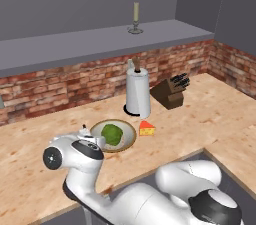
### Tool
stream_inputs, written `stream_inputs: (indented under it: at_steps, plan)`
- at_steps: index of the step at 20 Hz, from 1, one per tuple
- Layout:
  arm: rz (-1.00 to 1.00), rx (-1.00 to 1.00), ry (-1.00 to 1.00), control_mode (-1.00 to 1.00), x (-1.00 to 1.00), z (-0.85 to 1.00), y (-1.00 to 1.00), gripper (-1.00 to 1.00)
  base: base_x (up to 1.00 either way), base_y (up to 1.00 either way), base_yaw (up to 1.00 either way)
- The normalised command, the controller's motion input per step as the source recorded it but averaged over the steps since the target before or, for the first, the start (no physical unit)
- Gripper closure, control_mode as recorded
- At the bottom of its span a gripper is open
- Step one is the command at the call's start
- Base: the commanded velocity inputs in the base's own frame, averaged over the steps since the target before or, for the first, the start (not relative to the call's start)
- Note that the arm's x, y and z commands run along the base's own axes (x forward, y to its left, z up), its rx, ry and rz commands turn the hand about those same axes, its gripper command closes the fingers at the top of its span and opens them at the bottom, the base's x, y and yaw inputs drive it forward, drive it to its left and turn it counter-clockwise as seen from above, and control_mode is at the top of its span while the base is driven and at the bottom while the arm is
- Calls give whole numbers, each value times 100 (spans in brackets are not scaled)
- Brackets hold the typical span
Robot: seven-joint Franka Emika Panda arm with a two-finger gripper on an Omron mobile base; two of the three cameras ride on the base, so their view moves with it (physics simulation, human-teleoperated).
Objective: Pick the cheese from the fridge and the cheese grater from the cabinet and place them next to the salad bowl.
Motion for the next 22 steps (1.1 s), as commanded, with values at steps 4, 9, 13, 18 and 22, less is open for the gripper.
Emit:
stream_inputs:
  at_steps: [4,9,13,18,22]
  plan:
    - [0,0,2,-100,12,-15,4,100,0,0,0]
    - [0,0,1,-100,13,-26,6,100,0,0,0]
    - [0,0,0,-100,17,-26,2,100,0,0,0]
    - [0,0,0,-100,13,-34,3,100,0,0,0]
    - [0,0,0,-100,3,-29,4,100,0,0,0]
